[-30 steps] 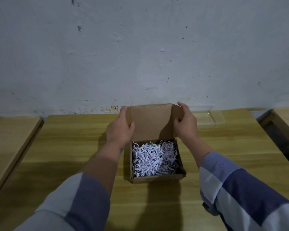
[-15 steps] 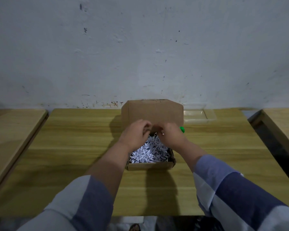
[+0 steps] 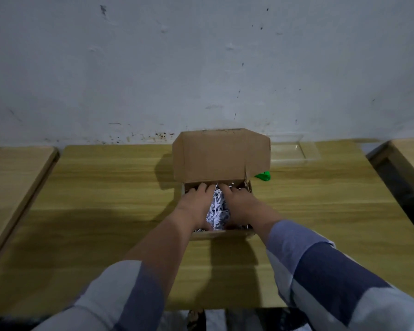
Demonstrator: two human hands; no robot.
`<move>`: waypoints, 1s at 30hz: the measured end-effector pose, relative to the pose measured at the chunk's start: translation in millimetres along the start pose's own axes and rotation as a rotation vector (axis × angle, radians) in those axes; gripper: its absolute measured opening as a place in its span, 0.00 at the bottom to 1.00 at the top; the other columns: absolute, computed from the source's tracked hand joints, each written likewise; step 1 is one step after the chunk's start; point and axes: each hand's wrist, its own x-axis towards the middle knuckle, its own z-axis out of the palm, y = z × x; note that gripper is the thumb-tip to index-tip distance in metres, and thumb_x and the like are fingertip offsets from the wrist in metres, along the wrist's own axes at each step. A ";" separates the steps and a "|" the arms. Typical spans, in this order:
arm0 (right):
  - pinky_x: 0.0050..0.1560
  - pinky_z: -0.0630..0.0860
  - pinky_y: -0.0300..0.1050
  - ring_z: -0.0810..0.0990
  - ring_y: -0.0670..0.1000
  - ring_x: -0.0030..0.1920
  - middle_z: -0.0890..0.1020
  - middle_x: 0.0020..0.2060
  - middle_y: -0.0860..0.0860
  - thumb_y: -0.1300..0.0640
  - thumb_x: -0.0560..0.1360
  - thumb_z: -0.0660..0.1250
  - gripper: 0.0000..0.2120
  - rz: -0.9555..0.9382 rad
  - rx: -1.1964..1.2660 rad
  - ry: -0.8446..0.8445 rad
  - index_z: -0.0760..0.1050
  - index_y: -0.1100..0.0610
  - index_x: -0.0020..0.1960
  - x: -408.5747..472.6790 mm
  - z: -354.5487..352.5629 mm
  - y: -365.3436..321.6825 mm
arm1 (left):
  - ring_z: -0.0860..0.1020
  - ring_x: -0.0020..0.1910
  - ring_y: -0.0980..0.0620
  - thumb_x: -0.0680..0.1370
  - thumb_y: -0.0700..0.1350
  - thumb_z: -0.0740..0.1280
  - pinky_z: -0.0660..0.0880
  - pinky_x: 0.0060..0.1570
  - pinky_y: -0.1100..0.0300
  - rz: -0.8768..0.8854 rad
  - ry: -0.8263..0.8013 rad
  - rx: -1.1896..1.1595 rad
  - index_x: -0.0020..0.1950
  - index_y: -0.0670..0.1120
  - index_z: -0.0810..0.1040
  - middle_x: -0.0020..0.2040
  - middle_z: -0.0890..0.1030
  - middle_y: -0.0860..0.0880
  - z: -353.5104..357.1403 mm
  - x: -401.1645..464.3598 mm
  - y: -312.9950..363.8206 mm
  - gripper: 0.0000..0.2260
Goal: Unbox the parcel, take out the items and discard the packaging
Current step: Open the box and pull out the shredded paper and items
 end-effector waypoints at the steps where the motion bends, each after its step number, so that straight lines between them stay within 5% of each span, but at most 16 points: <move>1: 0.68 0.66 0.52 0.69 0.62 0.67 0.68 0.70 0.60 0.50 0.65 0.77 0.48 -0.011 -0.008 0.022 0.51 0.58 0.74 0.0 1.8 0.4 | 0.70 0.66 0.40 0.65 0.52 0.79 0.69 0.65 0.50 -0.005 0.011 0.001 0.76 0.43 0.54 0.71 0.65 0.44 2.0 1.2 -0.2 0.49; 11: 0.66 0.65 0.50 0.68 0.60 0.67 0.67 0.69 0.57 0.53 0.64 0.77 0.43 -0.020 0.062 0.082 0.56 0.58 0.71 -5.1 4.1 0.5 | 0.71 0.63 0.43 0.65 0.57 0.77 0.69 0.63 0.53 -0.001 0.048 0.128 0.69 0.42 0.63 0.65 0.74 0.44 5.4 5.8 -1.9 0.40; 18: 0.74 0.57 0.50 0.62 0.57 0.73 0.62 0.74 0.57 0.49 0.67 0.75 0.48 -0.044 -0.009 0.044 0.50 0.60 0.75 -1.4 5.9 -1.1 | 0.72 0.64 0.43 0.67 0.54 0.77 0.69 0.64 0.52 0.044 0.030 0.170 0.75 0.42 0.55 0.69 0.70 0.43 11.1 5.8 -6.2 0.46; 24: 0.60 0.72 0.48 0.75 0.58 0.61 0.75 0.63 0.57 0.56 0.67 0.73 0.33 0.000 0.151 0.138 0.63 0.57 0.68 -3.2 8.4 0.1 | 0.75 0.60 0.44 0.67 0.58 0.75 0.69 0.60 0.52 0.100 0.111 0.155 0.72 0.44 0.60 0.63 0.75 0.45 13.7 4.7 -11.7 0.41; 30: 0.52 0.74 0.48 0.78 0.59 0.56 0.79 0.56 0.57 0.56 0.67 0.72 0.26 0.026 0.278 0.209 0.68 0.57 0.61 -6.3 4.4 1.9 | 0.72 0.64 0.44 0.68 0.53 0.76 0.69 0.63 0.52 0.097 0.092 -0.008 0.73 0.45 0.60 0.68 0.73 0.46 3.5 3.2 -12.6 0.39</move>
